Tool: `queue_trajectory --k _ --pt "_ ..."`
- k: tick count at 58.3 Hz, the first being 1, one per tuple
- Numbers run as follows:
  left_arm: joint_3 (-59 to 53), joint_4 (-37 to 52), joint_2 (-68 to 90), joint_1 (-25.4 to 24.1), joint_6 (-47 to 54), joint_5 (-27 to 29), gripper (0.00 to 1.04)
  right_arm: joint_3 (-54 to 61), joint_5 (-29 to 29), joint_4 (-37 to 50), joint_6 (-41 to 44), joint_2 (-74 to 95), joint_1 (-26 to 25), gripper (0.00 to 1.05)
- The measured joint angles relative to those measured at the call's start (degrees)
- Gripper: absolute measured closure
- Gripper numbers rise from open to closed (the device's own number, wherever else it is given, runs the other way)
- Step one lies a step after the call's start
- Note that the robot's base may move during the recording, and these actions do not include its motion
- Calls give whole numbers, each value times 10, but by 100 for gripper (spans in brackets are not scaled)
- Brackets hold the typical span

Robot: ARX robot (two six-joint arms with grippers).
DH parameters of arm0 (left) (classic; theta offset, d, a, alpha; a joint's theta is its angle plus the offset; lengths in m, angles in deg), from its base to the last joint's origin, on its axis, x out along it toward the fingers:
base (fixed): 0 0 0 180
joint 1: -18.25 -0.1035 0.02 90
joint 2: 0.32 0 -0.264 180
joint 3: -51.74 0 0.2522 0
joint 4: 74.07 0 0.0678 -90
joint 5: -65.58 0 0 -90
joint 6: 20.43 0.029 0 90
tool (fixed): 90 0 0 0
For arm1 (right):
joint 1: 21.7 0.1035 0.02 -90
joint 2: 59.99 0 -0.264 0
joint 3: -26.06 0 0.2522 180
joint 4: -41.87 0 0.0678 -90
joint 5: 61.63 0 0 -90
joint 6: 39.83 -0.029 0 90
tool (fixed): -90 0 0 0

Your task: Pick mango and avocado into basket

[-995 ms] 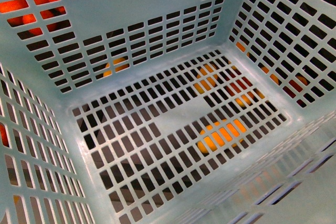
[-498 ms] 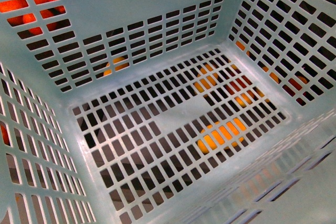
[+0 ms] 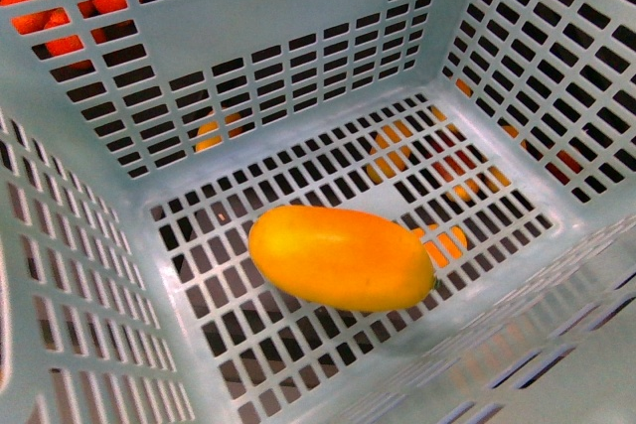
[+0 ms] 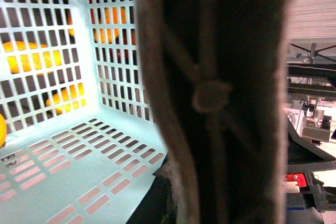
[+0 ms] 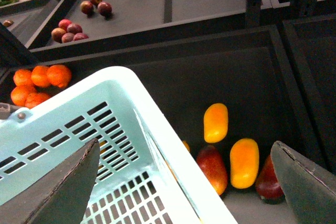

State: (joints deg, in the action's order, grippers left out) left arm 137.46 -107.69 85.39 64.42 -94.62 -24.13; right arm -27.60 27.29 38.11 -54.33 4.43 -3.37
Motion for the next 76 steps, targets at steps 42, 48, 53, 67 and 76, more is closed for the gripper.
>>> queue_trajectory --k 42,48,53,67,76 --pt "0 0 0 0 0 1 101 299 -63 245 142 -194 -107 103" --pt "0 0 0 0 0 -1 101 313 -58 241 143 -211 -114 93" --pt "0 0 0 0 0 0 101 313 -56 241 143 -214 -115 72" --pt "0 0 0 0 0 -2 101 313 -56 241 143 -214 -116 27" --pt "0 0 0 0 0 1 101 313 -56 241 143 -214 -116 9"
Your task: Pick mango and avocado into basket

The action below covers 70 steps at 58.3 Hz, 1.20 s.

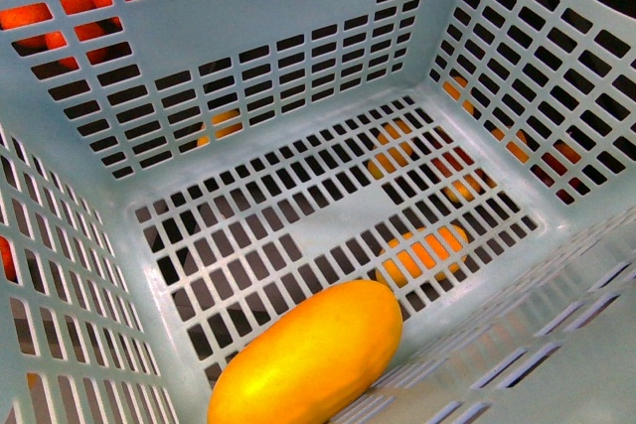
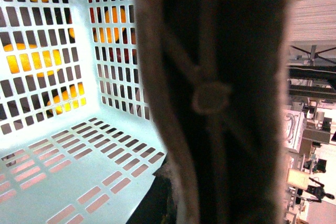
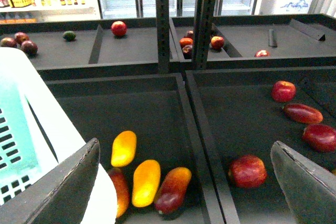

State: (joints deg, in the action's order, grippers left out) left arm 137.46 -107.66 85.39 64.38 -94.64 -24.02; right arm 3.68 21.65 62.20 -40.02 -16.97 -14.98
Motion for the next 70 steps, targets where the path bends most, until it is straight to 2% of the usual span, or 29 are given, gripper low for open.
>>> queue_trajectory --k 12,31,70 --pt "0 0 0 7 -7 -15 101 0 -1 0 0 -1 -1 9" --pt "0 0 -1 1 -1 2 101 1 1 0 0 -1 -1 9" --pt "0 0 -1 1 1 0 101 3 2 -1 0 -2 -1 9"
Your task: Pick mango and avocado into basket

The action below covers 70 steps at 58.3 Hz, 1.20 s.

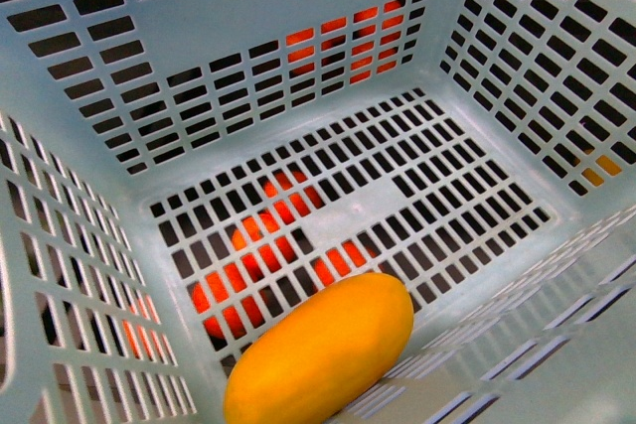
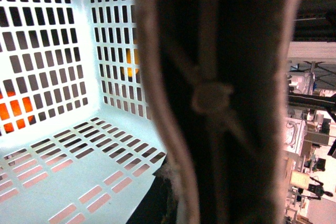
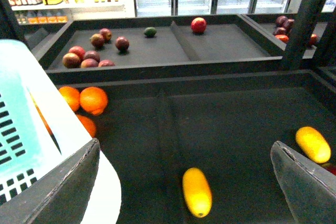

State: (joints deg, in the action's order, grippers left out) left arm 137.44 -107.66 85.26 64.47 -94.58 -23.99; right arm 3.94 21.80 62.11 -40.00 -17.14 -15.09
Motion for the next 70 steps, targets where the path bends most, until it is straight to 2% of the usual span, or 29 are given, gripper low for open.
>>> queue_trajectory --k 70 --pt "0 0 -1 0 1 0 101 0 0 0 0 0 0 9"
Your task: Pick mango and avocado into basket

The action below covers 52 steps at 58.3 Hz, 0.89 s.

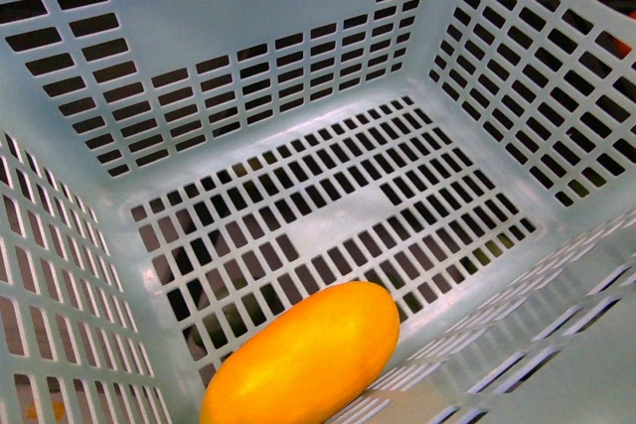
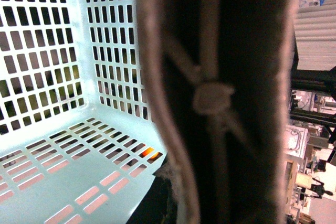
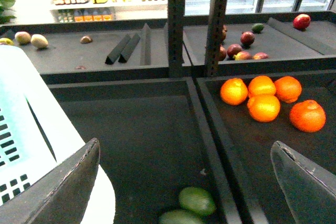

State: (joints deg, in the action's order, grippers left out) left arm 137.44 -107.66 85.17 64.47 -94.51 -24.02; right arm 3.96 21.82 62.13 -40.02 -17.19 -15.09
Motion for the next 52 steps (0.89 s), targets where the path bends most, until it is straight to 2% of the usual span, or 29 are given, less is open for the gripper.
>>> queue_trajectory --k 38,45,46,47,52 --pt "0 0 -1 -8 9 15 101 0 2 0 0 1 1 9" --pt "0 0 -1 -4 5 0 101 0 -4 -2 -3 2 2 9" --pt "0 0 -1 -3 4 -2 101 -6 -23 -23 -15 7 5 9" --pt "0 0 -1 -3 4 -2 101 -26 -68 -82 -39 14 13 9" --pt "0 0 -1 -1 1 -3 101 -117 -197 -300 -126 57 8 9"
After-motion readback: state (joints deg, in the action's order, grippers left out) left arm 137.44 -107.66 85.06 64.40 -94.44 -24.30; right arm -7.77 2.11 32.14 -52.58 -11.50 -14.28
